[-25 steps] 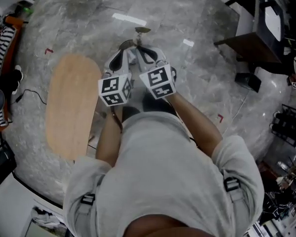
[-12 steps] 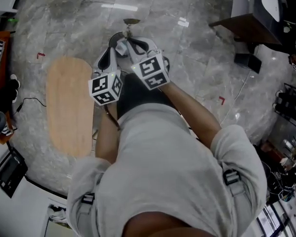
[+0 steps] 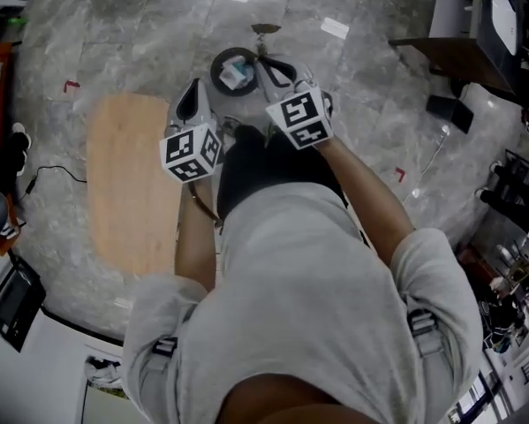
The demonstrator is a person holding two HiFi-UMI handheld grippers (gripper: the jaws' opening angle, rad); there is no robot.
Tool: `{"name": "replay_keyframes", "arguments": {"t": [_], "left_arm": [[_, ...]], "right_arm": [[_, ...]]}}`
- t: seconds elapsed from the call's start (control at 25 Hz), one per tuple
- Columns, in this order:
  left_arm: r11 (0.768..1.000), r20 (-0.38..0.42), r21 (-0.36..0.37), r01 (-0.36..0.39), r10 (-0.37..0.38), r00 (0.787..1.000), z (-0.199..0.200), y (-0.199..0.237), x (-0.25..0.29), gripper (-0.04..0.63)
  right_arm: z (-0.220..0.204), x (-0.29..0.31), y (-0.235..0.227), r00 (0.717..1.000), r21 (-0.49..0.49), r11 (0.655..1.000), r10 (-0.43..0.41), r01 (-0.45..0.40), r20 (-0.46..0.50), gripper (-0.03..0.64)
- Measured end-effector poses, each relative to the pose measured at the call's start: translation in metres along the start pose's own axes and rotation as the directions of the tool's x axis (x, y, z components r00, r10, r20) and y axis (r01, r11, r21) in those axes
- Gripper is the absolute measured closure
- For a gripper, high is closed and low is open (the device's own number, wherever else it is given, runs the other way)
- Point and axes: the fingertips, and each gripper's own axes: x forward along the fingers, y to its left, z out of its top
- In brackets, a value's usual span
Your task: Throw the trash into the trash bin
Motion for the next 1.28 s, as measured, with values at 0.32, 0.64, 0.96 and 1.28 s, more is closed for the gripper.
{"name": "replay_keyframes", "arguments": {"t": [0.32, 0.64, 0.96, 1.28], "left_arm": [[0.999, -0.136, -0.042, -0.022, 0.016, 0.991, -0.089, 0.033, 0.063, 0.578], [0.998, -0.184, -0.044, -0.053, 0.044, 0.982, -0.156, 0.037, 0.132, 0.577], [0.998, -0.208, -0.05, -0.023, 0.013, 0.978, -0.241, 0.054, 0.189, 0.578], [0.991, -0.224, -0.076, -0.105, 0.086, 0.971, -0.305, 0.092, 0.219, 0.578]], "right_arm": [[-0.088, 0.09, 0.011, 0.989, 0.092, 0.991, 0.102, -0.092, -0.107, 0.603], [-0.202, 0.147, 0.001, 0.97, 0.094, 0.987, 0.147, -0.13, -0.195, 0.604], [-0.286, 0.175, 0.005, 0.938, 0.101, 0.972, 0.232, -0.212, -0.258, 0.603], [-0.329, 0.245, 0.011, 0.918, 0.067, 0.953, 0.302, -0.295, -0.256, 0.603]]}}
